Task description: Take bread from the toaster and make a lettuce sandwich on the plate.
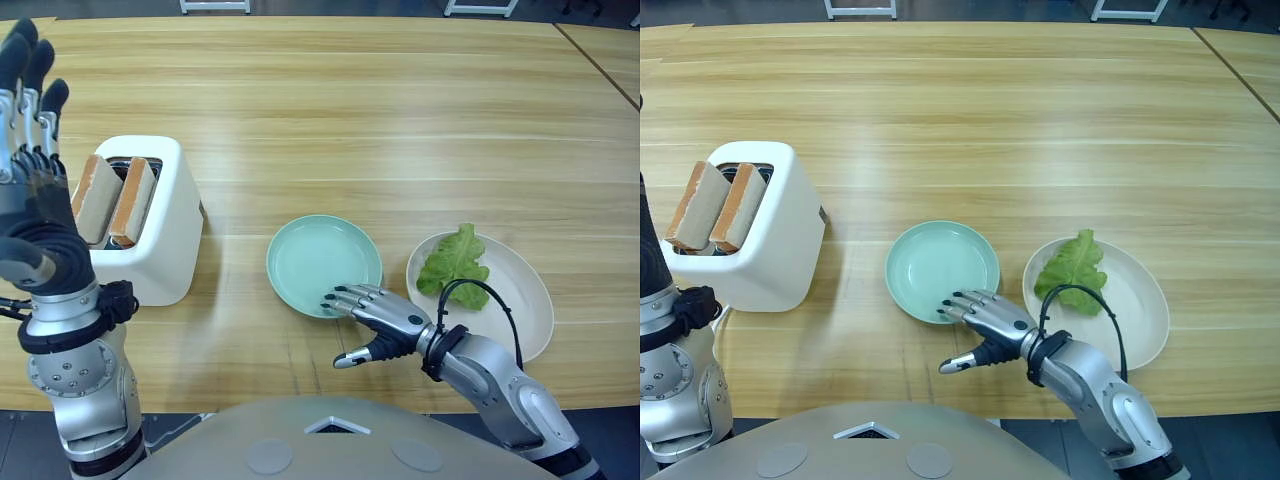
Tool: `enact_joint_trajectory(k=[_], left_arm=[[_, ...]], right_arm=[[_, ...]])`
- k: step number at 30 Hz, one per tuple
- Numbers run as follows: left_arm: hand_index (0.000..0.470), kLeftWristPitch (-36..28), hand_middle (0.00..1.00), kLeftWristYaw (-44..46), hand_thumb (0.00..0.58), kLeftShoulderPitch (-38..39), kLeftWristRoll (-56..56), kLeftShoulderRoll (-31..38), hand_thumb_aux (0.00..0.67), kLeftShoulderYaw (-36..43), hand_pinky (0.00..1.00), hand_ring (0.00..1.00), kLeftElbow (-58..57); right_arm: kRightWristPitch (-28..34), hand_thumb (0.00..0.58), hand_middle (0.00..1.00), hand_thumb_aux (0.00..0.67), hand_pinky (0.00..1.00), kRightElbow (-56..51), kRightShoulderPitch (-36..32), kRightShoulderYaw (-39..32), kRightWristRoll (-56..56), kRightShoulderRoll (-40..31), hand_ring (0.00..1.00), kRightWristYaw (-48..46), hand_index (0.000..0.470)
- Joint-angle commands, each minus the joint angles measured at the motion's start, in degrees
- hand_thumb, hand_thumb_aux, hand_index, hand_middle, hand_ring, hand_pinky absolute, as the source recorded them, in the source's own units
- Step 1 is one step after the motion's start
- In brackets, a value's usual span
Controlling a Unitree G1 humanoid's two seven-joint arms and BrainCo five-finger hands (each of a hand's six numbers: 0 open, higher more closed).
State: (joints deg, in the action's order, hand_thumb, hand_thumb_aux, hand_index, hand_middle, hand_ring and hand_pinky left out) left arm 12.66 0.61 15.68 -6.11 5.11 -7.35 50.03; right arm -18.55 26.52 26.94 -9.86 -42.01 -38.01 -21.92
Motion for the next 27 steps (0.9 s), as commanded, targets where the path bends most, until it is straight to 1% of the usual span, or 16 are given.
enact_joint_trajectory(k=[1, 2, 4, 7, 10, 12, 14, 17, 19, 24, 26, 27], left_arm=[[0.000, 1.9, 0.00, -3.2, 0.000, -1.0, -5.0, -2.1, 0.000, -1.3, 0.00, 0.00, 0.6], [0.000, 2.4, 0.00, -4.0, 0.000, -0.9, -6.3, -2.9, 0.000, -0.9, 0.00, 0.00, 1.1], [0.000, 3.5, 0.00, -3.0, 0.000, 0.7, -8.5, -3.0, 0.000, 3.3, 0.00, 0.00, 0.2], [0.000, 4.0, 0.00, -1.1, 0.000, 3.1, -10.1, -2.5, 0.000, 8.3, 0.00, 0.00, -2.7], [0.000, 0.6, 0.00, -0.8, 0.000, 3.8, -9.7, -2.7, 0.000, 7.9, 0.00, 0.00, -4.6], [0.000, -2.3, 0.00, -0.6, 0.000, 3.9, -9.3, -2.7, 0.000, 6.9, 0.00, 0.00, -5.7], [0.000, -4.7, 0.00, 0.3, 0.000, 4.4, -9.4, -2.5, 0.000, 8.0, 0.00, 0.00, -6.5], [0.000, -5.4, 0.00, 1.1, 0.000, 5.0, -10.0, -2.2, 0.000, 10.3, 0.00, 0.00, -7.2], [0.000, -6.0, 0.00, 1.4, 0.000, 5.0, -10.6, -1.9, 0.000, 10.5, 0.00, 0.00, -7.2], [0.000, -10.1, 0.00, 0.0, 0.000, 1.9, -9.5, -1.2, 0.000, 2.4, 0.00, 0.00, -4.0], [0.000, -12.2, 0.00, 0.1, 0.000, -0.2, -13.1, 1.2, 0.000, -2.7, 0.00, 0.00, -1.0], [0.000, -14.4, 0.00, 0.9, 0.000, -2.2, -16.3, 4.3, 0.000, -6.9, 0.00, 0.00, 0.8]], right_arm=[[1.3, 0.000, 0.00, 0.000, 0.00, 5.2, -5.9, 7.0, 16.6, 11.1, 0.00, 9.2, 0.000], [1.9, 0.000, 0.00, 0.000, 0.00, 5.6, -7.2, 8.6, 20.2, 13.0, 0.00, 10.5, 0.000], [2.6, 0.000, 0.00, 0.000, 0.00, 5.1, -8.5, 10.9, 25.2, 15.7, 0.00, 12.4, 0.000], [4.5, 0.000, 0.00, 0.000, 0.00, 3.1, -9.0, 13.0, 29.8, 18.1, 0.00, 13.5, 0.000], [4.1, 0.000, 0.00, 0.000, 0.00, 1.5, -8.2, 13.4, 30.2, 18.8, 0.00, 13.7, 0.000], [3.8, 0.000, 0.00, 0.000, 0.00, 1.2, -7.3, 13.5, 31.1, 20.5, 0.00, 14.7, 0.000], [3.6, 0.000, 0.00, 0.000, 0.00, 1.2, -6.2, 12.8, 32.8, 22.6, 0.00, 15.5, 0.000], [2.9, 0.000, 0.00, 0.000, 0.00, 1.4, -5.4, 11.9, 33.3, 24.5, 0.00, 16.2, 0.000], [2.6, 0.000, 0.00, 0.000, 0.00, 1.5, -5.4, 11.8, 32.7, 25.0, 0.00, 16.4, 0.000], [1.5, 0.000, 0.00, 0.000, 0.00, 1.4, -5.6, 12.6, 30.7, 24.8, 0.00, 17.1, 0.000], [1.0, 0.000, 0.00, 0.000, 0.00, 1.7, -5.3, 12.7, 29.8, 24.7, 0.00, 17.3, 0.000], [0.8, 0.000, 0.00, 0.000, 0.00, 1.8, -5.3, 12.9, 29.4, 24.5, 0.00, 17.4, 0.000]])
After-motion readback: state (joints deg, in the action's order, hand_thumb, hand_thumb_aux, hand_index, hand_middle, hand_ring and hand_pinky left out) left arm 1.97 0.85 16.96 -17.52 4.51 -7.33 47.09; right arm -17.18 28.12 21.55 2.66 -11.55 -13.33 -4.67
